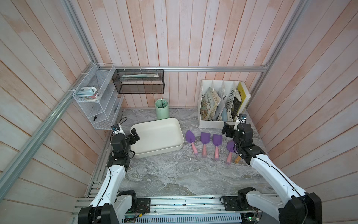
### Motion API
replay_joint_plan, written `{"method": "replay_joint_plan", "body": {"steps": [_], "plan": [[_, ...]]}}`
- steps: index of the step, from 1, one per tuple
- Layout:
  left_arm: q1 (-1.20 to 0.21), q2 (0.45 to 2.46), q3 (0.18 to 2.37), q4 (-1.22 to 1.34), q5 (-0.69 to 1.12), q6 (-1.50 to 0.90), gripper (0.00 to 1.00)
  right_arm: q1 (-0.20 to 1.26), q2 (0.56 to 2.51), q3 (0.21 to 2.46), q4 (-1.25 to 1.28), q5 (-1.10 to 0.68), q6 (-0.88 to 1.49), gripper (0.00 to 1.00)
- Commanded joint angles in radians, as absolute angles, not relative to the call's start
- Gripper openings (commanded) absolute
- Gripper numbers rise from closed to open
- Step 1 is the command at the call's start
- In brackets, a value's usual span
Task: Take the shovel out of the storage box
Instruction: Reset both arms
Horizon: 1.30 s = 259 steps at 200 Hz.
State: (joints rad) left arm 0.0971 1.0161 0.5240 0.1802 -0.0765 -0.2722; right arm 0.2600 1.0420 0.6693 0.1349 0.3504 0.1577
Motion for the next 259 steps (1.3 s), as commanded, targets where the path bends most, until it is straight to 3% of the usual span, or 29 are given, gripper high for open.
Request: {"method": "replay_joint_plan", "body": {"steps": [1, 32, 126, 158, 215, 259], "plan": [[0.087, 1.042, 0.443, 0.391, -0.084, -0.191, 1.00, 0.243, 0.977, 0.517, 0.474, 0.376, 0.026, 0.98], [0.059, 1.073, 0.309, 0.663, -0.126, -0.153, 1.00, 0.196, 0.952, 0.364, 0.617, 0.374, 0.032, 0.98], [0.000, 1.465, 0.157, 1.308, -0.151, -0.040, 1.00, 0.105, 1.197, 0.145, 1.059, 0.383, 0.019, 0.98], [-0.014, 1.577, 0.177, 1.382, -0.163, -0.017, 1.00, 0.076, 1.317, 0.136, 1.223, 0.346, 0.000, 0.98], [-0.016, 1.564, 0.231, 1.260, -0.122, -0.007, 1.00, 0.041, 1.588, 0.174, 1.459, 0.249, 0.000, 0.98], [0.011, 1.564, 0.265, 1.188, -0.066, -0.026, 1.00, -0.002, 1.563, 0.204, 1.359, 0.183, 0.042, 0.98]]}}
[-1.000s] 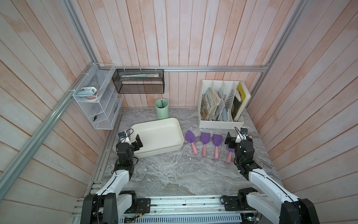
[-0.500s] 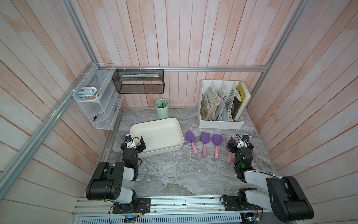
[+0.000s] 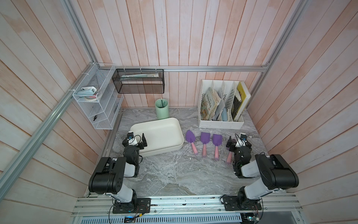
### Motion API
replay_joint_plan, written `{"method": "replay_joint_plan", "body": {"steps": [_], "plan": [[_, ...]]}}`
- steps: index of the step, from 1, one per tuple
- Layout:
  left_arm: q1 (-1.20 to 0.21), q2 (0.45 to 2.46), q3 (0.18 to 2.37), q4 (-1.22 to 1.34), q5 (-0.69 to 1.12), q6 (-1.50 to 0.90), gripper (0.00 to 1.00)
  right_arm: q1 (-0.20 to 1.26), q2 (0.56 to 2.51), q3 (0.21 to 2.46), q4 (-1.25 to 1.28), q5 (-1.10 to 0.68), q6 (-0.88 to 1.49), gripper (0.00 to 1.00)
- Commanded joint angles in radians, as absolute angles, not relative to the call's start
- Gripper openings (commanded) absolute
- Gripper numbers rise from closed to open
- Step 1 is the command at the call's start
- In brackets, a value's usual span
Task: Take the shovel out of the storage box
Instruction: Reset both arms
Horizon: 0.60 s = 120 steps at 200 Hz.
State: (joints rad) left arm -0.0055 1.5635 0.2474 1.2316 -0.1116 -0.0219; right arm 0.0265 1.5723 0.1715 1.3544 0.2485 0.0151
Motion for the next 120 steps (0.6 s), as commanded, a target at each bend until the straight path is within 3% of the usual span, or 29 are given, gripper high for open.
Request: {"method": "replay_joint_plan", "body": {"steps": [1, 120], "plan": [[0.011, 1.563, 0.265, 1.188, -0.066, -0.025, 1.00, -0.003, 1.563, 0.204, 1.358, 0.181, 0.042, 0.98], [0.011, 1.565, 0.272, 1.175, -0.048, -0.018, 1.00, -0.008, 1.560, 0.204, 1.356, 0.178, 0.046, 0.98]]}}
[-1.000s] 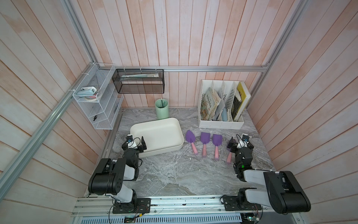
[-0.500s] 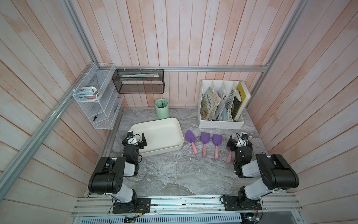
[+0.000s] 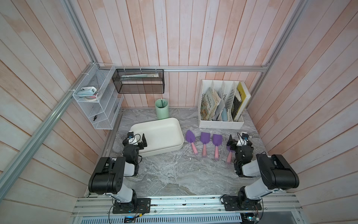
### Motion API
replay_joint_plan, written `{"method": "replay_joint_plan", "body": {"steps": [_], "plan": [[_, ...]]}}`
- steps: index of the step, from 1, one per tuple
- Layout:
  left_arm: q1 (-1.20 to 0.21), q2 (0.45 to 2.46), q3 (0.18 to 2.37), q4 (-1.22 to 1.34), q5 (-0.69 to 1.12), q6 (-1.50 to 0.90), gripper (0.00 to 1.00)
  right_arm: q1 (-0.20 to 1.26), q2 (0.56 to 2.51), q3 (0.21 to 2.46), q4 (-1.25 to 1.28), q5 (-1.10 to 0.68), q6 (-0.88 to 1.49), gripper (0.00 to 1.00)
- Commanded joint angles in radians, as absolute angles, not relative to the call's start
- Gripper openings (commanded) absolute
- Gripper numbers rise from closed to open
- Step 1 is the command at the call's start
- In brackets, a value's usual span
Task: Take the shovel out of the storage box
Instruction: Reset both arms
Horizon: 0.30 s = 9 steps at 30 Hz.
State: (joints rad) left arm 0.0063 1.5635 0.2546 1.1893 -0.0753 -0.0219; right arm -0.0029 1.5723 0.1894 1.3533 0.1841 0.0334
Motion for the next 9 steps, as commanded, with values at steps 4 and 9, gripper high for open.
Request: {"method": "replay_joint_plan", "body": {"steps": [4, 9], "plan": [[0.012, 1.564, 0.275, 1.172, -0.045, -0.020, 1.00, -0.008, 1.561, 0.203, 1.356, 0.178, 0.046, 0.98], [0.012, 1.563, 0.269, 1.178, -0.045, -0.017, 1.00, -0.008, 1.562, 0.204, 1.356, 0.178, 0.046, 0.98]]}}
